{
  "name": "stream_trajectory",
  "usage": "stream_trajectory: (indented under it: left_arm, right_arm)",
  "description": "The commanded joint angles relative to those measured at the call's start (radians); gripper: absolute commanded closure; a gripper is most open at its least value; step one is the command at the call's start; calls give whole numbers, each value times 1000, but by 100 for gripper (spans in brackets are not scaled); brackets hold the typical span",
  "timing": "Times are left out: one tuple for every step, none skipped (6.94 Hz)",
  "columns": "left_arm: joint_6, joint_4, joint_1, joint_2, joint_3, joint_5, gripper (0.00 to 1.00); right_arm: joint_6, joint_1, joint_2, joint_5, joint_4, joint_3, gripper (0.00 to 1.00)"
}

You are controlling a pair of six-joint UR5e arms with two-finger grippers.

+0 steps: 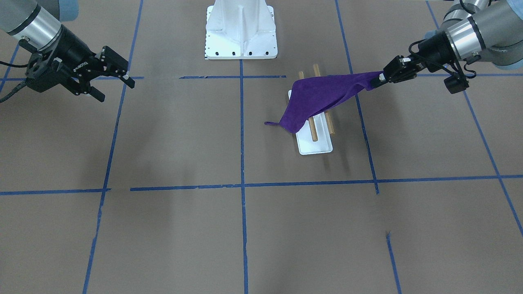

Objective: Hang towel on rack

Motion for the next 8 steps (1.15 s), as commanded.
stream_trajectory:
  left_arm:
    - [27, -20, -2, 32, 36, 0, 100]
    - [43, -28, 0, 51, 42, 2, 84]
    - [57, -31, 1, 51, 77, 5, 32]
    - [122, -33, -3, 54, 106, 5, 0]
    - [153, -34, -2, 87, 114, 5, 0]
    - [231, -33, -9, 91, 151, 5, 0]
    - [291, -31, -21, 91, 174, 20, 0]
    - [338, -30, -32, 112, 174, 84, 0]
  right_arm:
    - [-10, 12, -6, 0, 0, -3, 0]
    - [-10, 14, -8, 2, 0, -2, 0]
    - [-10, 18, -9, 5, 0, 0, 0]
    - [-12, 33, -24, 3, 0, -2, 0]
    - [-15, 59, -56, 2, 0, -3, 0]
    - [-68, 101, -93, 0, -2, -9, 0]
    - [-151, 148, -132, 5, -3, -29, 0]
    - [-217, 208, -155, 9, -11, -63, 0]
